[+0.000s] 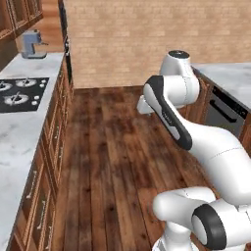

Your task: Navigate to the dishwasher.

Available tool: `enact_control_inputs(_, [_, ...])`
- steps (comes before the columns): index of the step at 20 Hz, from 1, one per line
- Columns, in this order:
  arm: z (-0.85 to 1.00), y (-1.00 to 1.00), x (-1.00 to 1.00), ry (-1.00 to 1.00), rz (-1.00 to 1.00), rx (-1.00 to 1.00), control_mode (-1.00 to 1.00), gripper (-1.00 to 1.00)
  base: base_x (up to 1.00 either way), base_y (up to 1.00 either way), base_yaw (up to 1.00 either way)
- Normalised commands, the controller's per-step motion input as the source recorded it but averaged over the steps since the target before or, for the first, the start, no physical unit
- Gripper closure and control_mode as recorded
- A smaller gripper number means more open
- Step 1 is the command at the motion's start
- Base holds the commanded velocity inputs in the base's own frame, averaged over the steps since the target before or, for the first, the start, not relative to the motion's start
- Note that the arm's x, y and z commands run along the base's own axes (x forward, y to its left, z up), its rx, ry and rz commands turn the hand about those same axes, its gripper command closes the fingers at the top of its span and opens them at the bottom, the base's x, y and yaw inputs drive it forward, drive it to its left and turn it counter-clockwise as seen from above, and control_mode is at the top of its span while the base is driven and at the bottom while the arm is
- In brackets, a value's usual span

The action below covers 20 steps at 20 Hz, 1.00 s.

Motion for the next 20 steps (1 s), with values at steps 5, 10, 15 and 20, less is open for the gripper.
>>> enact_control_inputs(5, [0.00, 0.00, 0.00, 0.00, 0.00, 0.00, 1.00, -1.00, 0.48, 0.14, -0.79])
enact_control_inputs(10, [0.00, 0.00, 0.00, 0.00, 0.00, 0.00, 1.00, -1.00, 0.70, 0.18, -0.72])
enact_control_inputs(15, [0.00, 0.00, 0.00, 0.00, 0.00, 0.00, 1.00, -1.00, 0.93, 0.40, -0.62])
enact_control_inputs(20, [0.00, 0.00, 0.00, 0.00, 0.00, 0.00, 1.00, -1.00, 1.00, 0.52, -0.61])
